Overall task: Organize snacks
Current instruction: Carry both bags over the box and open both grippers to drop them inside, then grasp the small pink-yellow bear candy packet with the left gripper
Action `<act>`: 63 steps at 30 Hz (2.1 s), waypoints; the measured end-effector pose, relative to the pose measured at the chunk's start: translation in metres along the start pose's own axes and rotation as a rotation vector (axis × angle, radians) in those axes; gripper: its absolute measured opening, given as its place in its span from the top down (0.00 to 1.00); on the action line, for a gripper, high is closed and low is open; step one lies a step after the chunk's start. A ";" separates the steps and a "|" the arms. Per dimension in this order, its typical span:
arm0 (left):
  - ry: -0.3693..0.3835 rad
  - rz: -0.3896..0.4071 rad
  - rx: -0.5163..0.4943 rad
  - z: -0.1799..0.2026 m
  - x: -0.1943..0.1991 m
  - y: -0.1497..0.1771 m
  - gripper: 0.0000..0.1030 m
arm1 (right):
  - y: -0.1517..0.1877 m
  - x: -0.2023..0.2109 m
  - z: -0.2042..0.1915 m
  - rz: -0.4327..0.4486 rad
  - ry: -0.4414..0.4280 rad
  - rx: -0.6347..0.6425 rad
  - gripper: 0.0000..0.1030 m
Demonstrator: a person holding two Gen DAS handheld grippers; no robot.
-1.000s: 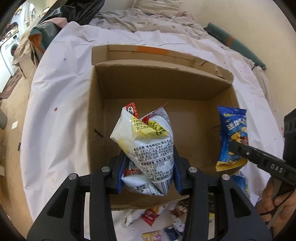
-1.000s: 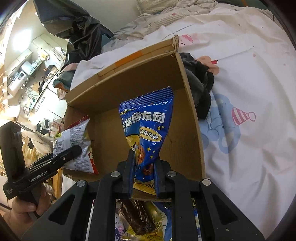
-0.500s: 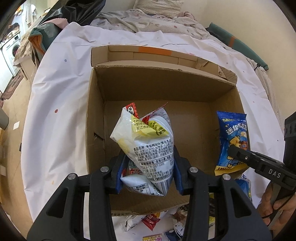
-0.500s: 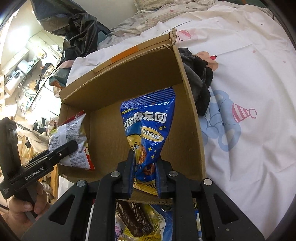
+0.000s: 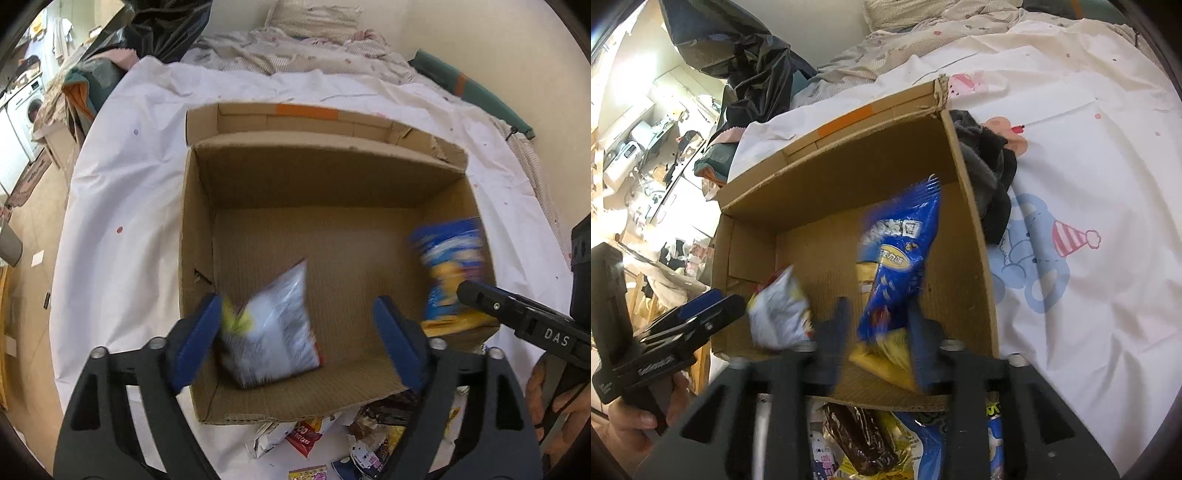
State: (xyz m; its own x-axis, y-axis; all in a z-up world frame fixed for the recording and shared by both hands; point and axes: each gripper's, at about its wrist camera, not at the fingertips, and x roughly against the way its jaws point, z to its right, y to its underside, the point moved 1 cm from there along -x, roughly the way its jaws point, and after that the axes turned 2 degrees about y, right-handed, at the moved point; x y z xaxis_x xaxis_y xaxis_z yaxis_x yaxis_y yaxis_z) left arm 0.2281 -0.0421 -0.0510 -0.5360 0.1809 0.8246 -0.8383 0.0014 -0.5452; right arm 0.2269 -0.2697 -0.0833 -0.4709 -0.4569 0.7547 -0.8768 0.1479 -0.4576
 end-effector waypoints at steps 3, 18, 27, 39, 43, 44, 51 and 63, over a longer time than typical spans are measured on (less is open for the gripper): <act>-0.011 0.024 -0.026 0.004 0.006 0.000 0.17 | -0.002 0.006 -0.001 0.033 0.019 0.017 0.25; -0.106 0.111 -0.049 -0.001 0.033 0.004 0.17 | 0.005 0.031 -0.003 0.086 0.027 0.017 0.17; -0.124 0.156 -0.085 0.003 0.055 0.021 0.17 | 0.020 0.055 -0.004 0.114 0.053 0.022 0.09; -0.091 0.016 0.074 -0.013 0.061 0.072 0.17 | 0.057 0.078 -0.001 0.103 0.005 -0.070 0.09; -0.105 -0.003 0.091 -0.014 0.064 0.091 0.17 | 0.068 0.081 -0.003 0.087 0.015 -0.076 0.09; -0.105 -0.006 0.099 -0.015 0.064 0.094 0.17 | 0.071 0.081 -0.002 0.083 0.023 -0.081 0.09; -0.136 -0.068 0.130 -0.024 0.054 0.119 0.17 | 0.090 0.077 0.022 0.048 -0.028 -0.256 0.09; -0.137 -0.416 0.021 0.008 -0.021 0.180 0.28 | 0.088 0.074 0.029 0.051 -0.002 -0.285 0.09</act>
State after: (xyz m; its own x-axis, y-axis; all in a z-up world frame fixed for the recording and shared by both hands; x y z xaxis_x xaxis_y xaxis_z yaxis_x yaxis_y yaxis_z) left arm 0.0880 -0.0540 -0.1652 -0.1591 0.0366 0.9866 -0.9867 0.0266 -0.1601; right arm 0.1173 -0.3158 -0.0813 -0.5147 -0.4441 0.7334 -0.8444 0.4110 -0.3438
